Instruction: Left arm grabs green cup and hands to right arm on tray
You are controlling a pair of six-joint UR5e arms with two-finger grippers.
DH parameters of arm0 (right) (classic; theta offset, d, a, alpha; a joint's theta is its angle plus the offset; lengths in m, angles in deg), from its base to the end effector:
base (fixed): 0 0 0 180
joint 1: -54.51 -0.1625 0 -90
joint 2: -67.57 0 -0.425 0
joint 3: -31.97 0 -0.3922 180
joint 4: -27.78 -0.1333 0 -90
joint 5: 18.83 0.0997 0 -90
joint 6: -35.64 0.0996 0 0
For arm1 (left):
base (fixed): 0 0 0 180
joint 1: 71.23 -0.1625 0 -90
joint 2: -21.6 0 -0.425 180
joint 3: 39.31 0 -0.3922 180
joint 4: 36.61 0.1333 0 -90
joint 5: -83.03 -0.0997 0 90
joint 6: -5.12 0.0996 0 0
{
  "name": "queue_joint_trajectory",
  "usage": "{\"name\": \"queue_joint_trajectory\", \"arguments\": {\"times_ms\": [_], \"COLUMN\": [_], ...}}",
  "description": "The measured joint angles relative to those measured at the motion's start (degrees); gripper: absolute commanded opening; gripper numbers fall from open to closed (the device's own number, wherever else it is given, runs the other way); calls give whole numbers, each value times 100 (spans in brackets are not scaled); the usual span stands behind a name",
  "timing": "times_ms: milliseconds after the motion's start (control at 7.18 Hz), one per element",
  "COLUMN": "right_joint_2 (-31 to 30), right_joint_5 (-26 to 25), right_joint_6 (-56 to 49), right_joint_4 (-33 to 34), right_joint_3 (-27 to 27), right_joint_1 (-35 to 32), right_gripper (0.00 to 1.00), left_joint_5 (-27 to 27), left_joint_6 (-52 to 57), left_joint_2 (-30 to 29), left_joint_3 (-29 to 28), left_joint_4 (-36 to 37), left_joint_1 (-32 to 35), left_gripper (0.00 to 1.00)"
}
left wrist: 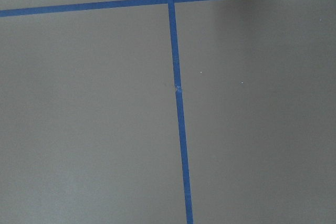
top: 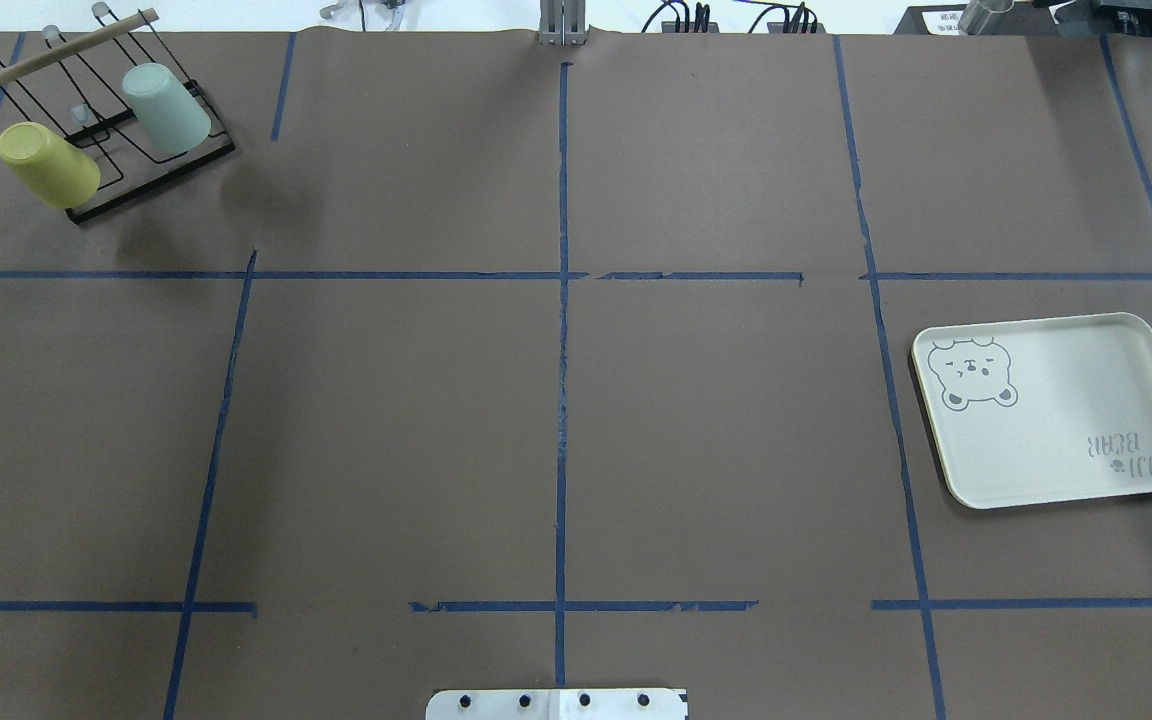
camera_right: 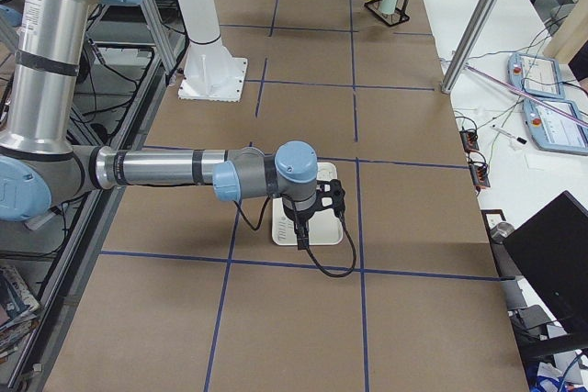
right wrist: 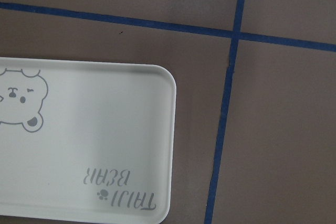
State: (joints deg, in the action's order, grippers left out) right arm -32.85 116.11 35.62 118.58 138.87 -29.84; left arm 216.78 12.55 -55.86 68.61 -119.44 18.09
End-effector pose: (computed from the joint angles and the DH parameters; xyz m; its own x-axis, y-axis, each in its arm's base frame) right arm 0.0214 -0.4232 0.5965 0.6975 -0.1396 0.7029 0.0982 0.9902 0.0992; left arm -0.0597 -0.3963 0.6156 0.7150 0.1163 -0.6894 -0.1052 0.9927 0.0584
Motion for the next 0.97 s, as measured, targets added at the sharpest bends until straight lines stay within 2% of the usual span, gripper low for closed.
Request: {"name": "queue_joint_trajectory", "arguments": {"times_ms": [278,418,557,696,835,975], "right_joint_2": [308,339,305,292,266,222], "right_joint_5": [-23,-68,-128,-182,-201,-192], "right_joint_6": [-599,-704,-734,-729,-706,-692], "right_joint_4": [793,913,894,859,843,837], "right_joint_3": [24,45,44,44,66,100], "right_joint_1": [-111,-159,-180,-183,-189,-190], "right_gripper": [100,100,100,100,100,100], "left_joint_5": [1,185,628,989,1058,908], "left_joint_6": [29,23,-150,-631,-1208,-1668], "left_joint_2": [-99,-117,-151,-371,-798,-1281], "left_joint_3": [-102,-144,-166,-191,-229,-279], "left_joint_4": [-36,-112,-267,-421,-519,-534], "left_joint_1": [-41,-46,-61,-131,-313,-591], "left_gripper": [100,100,100,100,100,100]}}
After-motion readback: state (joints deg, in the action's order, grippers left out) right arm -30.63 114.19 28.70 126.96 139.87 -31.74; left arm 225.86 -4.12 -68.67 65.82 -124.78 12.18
